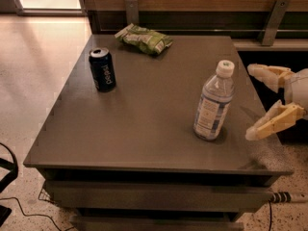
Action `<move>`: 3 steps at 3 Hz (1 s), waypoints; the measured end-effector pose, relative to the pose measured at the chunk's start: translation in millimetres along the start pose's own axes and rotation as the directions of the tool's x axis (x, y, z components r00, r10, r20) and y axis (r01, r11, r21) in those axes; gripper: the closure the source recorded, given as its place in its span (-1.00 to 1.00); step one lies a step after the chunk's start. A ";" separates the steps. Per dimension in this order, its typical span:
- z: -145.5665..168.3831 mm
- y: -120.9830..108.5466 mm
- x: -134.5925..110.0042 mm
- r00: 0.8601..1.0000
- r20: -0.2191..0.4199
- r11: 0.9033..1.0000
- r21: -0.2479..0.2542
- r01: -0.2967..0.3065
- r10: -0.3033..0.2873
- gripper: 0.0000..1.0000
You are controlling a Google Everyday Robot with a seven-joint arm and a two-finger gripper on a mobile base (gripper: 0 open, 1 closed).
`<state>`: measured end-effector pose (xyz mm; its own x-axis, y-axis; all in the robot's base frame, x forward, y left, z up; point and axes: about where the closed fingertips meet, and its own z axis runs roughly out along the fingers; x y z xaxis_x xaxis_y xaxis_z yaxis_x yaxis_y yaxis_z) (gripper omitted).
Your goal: Move blue plastic bottle near green jalapeno chip bag
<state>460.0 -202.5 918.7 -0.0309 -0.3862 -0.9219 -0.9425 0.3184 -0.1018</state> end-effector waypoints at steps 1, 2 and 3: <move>22.2 3.0 -6.3 0.999 0.053 0.999 -0.051 0.004 -0.002 -1.00; 36.8 7.5 -10.8 0.996 0.085 0.996 -0.083 0.013 -0.006 -1.00; 41.3 14.3 -10.6 0.994 0.109 0.997 -0.071 0.018 -0.010 -0.63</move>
Offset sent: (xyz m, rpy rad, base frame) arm 0.0060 0.0527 -0.0083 0.1158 -0.0062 0.1241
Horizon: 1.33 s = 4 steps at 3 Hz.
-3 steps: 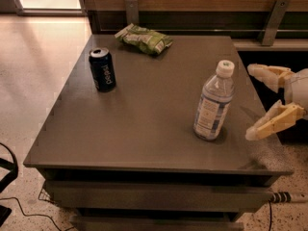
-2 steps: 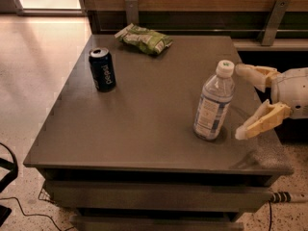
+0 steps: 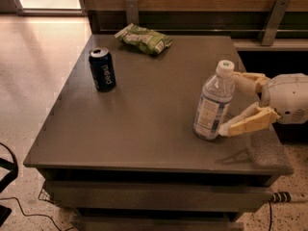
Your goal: Move blue plastic bottle near green jalapeno chip bag
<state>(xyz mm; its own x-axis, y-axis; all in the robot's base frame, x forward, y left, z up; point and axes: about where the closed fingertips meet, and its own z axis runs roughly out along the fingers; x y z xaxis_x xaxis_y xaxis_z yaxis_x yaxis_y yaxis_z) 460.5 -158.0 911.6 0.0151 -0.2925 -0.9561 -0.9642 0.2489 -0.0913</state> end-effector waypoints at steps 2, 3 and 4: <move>3.7 1.2 -2.4 1.000 0.000 1.000 -0.008 0.004 -0.004 0.28; 5.6 1.9 -3.8 1.000 0.000 1.000 -0.011 0.006 -0.006 0.76; 7.4 2.4 -5.2 1.000 0.000 1.000 -0.015 0.009 -0.009 1.00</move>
Offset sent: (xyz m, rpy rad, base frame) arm -0.0002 0.0023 0.0005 -0.0007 -0.0008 0.0043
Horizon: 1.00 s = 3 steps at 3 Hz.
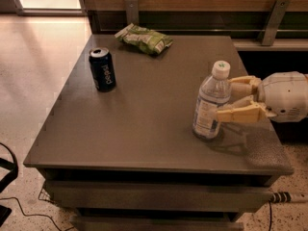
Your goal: Move blue plastic bottle near green jalapeno chip bag
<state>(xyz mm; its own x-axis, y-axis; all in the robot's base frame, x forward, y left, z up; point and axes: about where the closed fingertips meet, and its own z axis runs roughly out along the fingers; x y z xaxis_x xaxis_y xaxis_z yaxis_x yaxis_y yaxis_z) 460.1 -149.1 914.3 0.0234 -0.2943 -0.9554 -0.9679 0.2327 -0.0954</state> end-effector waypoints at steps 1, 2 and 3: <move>-1.1 -5.0 -7.2 1.000 -0.004 1.000 0.007 0.000 0.000 1.00; -10.4 -26.1 -27.8 1.000 0.000 0.999 0.044 -0.015 0.015 1.00; -23.8 -73.5 -59.5 0.999 0.001 0.994 0.104 -0.038 0.038 1.00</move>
Offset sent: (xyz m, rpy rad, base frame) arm 0.0699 -0.0354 0.0954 0.0284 0.0120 -0.1624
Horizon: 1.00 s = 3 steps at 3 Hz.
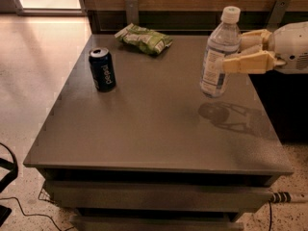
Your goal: Move blue plastic bottle near green jalapeno chip bag
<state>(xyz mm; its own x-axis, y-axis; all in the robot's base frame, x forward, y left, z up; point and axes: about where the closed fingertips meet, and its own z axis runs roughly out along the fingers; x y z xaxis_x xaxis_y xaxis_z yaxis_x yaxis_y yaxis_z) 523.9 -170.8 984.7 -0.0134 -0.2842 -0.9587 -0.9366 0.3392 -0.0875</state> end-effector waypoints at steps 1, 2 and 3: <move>2.6 -51.9 -23.9 1.000 -0.001 0.998 0.057 -0.003 0.003 1.00; 19.0 -100.4 -33.5 0.999 0.032 0.996 0.094 0.006 -0.009 1.00; 39.1 -144.4 -30.7 0.998 0.061 0.993 0.116 0.013 -0.020 1.00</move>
Offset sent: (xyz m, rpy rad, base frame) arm 0.1709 -0.0120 0.0420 0.0663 -0.0881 -0.1316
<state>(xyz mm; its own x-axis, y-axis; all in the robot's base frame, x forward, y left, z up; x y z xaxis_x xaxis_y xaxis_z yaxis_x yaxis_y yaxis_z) 673.3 -176.0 1016.3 0.0270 -0.2358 -0.9714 -0.8898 0.4372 -0.1309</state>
